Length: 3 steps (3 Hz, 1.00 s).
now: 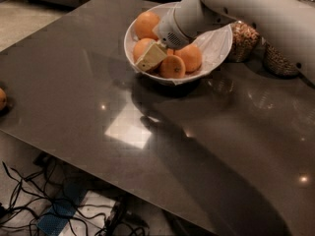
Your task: Pick orange from white bowl
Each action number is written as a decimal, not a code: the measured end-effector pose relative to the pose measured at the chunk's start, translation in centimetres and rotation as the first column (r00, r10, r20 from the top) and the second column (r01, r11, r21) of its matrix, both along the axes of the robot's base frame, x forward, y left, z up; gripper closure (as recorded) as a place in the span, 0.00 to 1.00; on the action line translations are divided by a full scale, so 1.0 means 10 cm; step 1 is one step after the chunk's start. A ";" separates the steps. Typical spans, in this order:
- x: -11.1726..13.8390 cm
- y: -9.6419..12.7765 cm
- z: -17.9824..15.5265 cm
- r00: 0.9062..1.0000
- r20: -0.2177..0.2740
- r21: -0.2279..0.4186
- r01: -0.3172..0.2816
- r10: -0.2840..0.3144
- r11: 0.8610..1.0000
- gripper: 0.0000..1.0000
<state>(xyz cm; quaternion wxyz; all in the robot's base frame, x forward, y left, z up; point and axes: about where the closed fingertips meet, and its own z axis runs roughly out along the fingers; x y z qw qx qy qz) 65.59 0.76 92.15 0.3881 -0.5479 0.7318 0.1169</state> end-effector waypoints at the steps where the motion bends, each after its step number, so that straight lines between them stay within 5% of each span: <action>1: 0.03 -0.03 -0.06 1.000 -0.025 0.004 0.016 -0.015 1.000 0.22; 2: 0.05 -0.01 -0.12 0.999 -0.052 0.010 0.017 -0.016 1.000 0.24; 3: 0.05 -0.01 -0.09 0.998 -0.052 0.010 0.017 -0.016 1.000 0.40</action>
Offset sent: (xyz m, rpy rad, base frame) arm 0.0082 -0.0019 -0.0202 0.0216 0.0921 -0.0257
